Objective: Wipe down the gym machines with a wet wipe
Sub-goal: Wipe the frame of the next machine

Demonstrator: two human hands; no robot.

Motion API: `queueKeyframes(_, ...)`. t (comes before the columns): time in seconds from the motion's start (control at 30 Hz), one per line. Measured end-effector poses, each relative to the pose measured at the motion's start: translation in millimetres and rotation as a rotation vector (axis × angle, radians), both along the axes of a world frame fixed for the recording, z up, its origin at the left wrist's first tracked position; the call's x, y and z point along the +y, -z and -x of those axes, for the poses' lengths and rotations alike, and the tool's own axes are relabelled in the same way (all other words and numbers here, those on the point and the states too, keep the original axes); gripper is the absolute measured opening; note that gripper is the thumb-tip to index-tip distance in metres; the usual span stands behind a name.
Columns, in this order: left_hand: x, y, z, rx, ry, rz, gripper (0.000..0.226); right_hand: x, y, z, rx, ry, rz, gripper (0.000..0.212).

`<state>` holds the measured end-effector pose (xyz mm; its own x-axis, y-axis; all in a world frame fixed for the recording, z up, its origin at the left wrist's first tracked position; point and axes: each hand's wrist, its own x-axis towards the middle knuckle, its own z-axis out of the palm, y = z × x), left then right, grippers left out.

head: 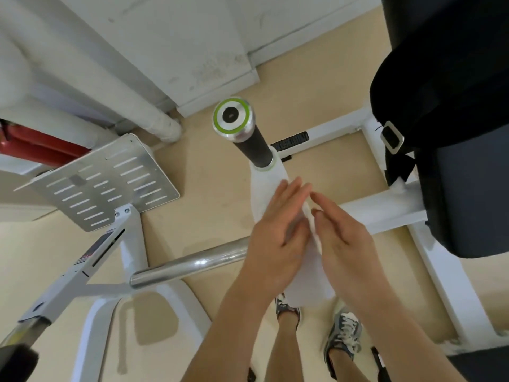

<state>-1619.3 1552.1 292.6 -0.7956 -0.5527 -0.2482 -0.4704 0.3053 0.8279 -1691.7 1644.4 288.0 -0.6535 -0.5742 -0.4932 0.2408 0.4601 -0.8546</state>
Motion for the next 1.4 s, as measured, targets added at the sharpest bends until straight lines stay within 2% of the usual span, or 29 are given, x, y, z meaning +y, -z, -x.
queueKeyframes(0.07,-5.0,-11.9,-9.5,0.097,-0.287,-0.006,0.047,-13.8,4.6,-6.8,0.037,-0.052,-0.066,0.039)
queueKeyframes(0.13,-9.2,-8.3,-17.0,0.039,-0.613,0.001,0.036,-26.4,11.0,-17.0,0.149,-0.081,-0.148,0.033)
queueKeyframes(0.17,-11.1,-4.5,-17.4,-0.019,-0.714,-0.058,0.029,-33.5,14.7,-20.7,0.221,-0.071,-0.188,0.029)
queueKeyframes(0.23,-11.6,7.2,-12.2,-0.026,-0.736,-0.262,0.019,-48.7,19.0,-22.3,0.323,-0.029,-0.251,0.024)
queueKeyframes(0.3,-10.2,11.3,-0.2,0.054,-0.73,-0.383,0.021,-65.3,20.4,-17.9,0.424,-0.045,-0.283,0.031)
queueKeyframes(0.4,-28.7,13.5,17.7,0.07,-0.754,-0.305,0.025,-90.2,18.3,0.3,0.508,-0.065,-0.237,0.03)
queueKeyframes(0.47,-51.0,18.4,24.1,0.035,-0.709,-0.25,0.021,-103.5,16.8,14.2,0.421,-0.012,-0.141,0.014)
queueKeyframes(0.53,-66.0,22.8,24.9,-0.041,-0.604,-0.127,0.016,-108.6,17.8,18.0,0.398,0.009,-0.1,0.014)
queueKeyframes(0.6,-63.1,22.5,19.9,-0.131,-0.476,0.058,0.019,-100.1,21.0,6.3,0.472,-0.012,-0.127,0.021)
queueKeyframes(0.63,-55.9,20.7,14.3,-0.152,-0.426,0.103,0.028,-91.8,23.1,-3.9,0.523,-0.033,-0.165,0.025)
queueKeyframes(0.7,-41.0,14.7,-1.1,-0.181,-0.33,0.103,0.047,-70.8,24.2,-23.5,0.618,-0.054,-0.221,0.042)
queueKeyframes(0.8,-22.4,16.2,-34.7,-0.291,-0.153,0.158,0.058,-29.4,27.9,-38.7,0.748,-0.145,-0.303,0.048)
queueKeyframes(0.9,-6.5,16.2,-52.7,-0.348,-0.05,0.206,0.065,-1.0,29.1,-48.2,0.741,-0.203,-0.386,0.07)
queueKeyframes(0.97,-1.3,21.7,-49.3,-0.347,0.0,0.339,0.057,-8.3,28.6,-48.1,0.78,-0.166,-0.337,0.058)
queueKeyframes(1.13,-30.9,38.4,-36.5,-0.551,0.343,0.658,0.059,-35.0,43.1,-45.7,0.812,-0.234,-0.231,0.058)
queueKeyframes(1.2,-37.2,35.0,-47.0,-0.501,0.397,0.746,0.06,-14.8,45.3,-56.2,0.845,-0.288,-0.236,0.053)
queueKeyframes(1.27,-25.2,31.3,-61.3,-0.365,0.482,0.838,0.056,13.9,43.0,-72.3,0.84,-0.343,-0.233,0.057)
queueKeyframes(1.33,-7.8,29.3,-72.2,-0.293,0.59,0.842,0.052,32.1,39.1,-83.3,0.837,-0.38,-0.265,0.058)
queueKeyframes(1.4,-2.6,31.2,-74.8,-0.322,0.557,0.822,0.053,30.6,37.5,-86.4,0.83,-0.396,-0.335,0.061)
